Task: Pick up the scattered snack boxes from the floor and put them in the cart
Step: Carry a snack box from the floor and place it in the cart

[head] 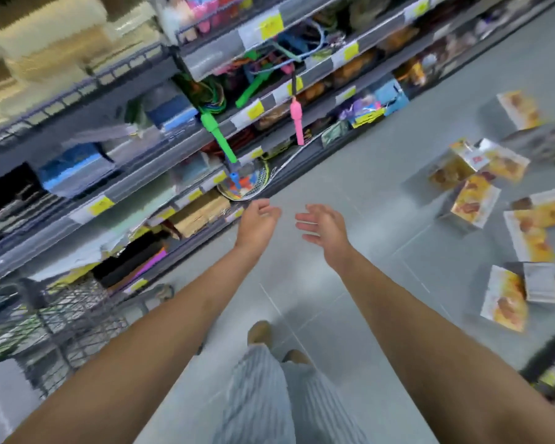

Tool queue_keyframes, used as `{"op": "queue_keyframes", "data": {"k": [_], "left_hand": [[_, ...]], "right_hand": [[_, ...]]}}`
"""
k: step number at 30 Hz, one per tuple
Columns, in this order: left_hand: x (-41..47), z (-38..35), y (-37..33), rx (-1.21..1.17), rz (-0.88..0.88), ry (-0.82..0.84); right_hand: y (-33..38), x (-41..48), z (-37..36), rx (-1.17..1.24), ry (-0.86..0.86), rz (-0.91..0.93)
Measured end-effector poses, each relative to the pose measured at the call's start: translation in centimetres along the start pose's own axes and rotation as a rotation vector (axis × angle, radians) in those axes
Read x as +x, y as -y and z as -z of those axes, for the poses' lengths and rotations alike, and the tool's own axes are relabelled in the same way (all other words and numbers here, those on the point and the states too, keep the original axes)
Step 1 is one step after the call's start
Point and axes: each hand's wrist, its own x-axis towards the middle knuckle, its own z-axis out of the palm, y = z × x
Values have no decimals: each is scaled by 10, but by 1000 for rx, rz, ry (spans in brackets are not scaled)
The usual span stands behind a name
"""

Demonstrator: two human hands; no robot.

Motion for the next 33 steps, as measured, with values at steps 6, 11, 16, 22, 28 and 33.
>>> {"op": "queue_keyframes", "data": {"k": [6, 11, 16, 22, 28, 33], "left_hand": [[23, -111, -51, 170, -38, 232], [47, -226, -109, 257, -92, 400], [65, -338, -165, 329, -132, 557], [74, -462, -225, 429, -224, 678], [87, -571, -265, 493, -242, 688], [110, -645, -291, 476, -156, 639]], "right_hand": [[25, 27, 109, 142, -177, -5], [62, 59, 208, 265, -361, -13], [100, 97, 299, 367, -508, -13], [135, 144, 408, 479, -636, 3], [167, 191, 508, 477, -658, -1], [196, 241, 572, 419, -586, -24]]}}
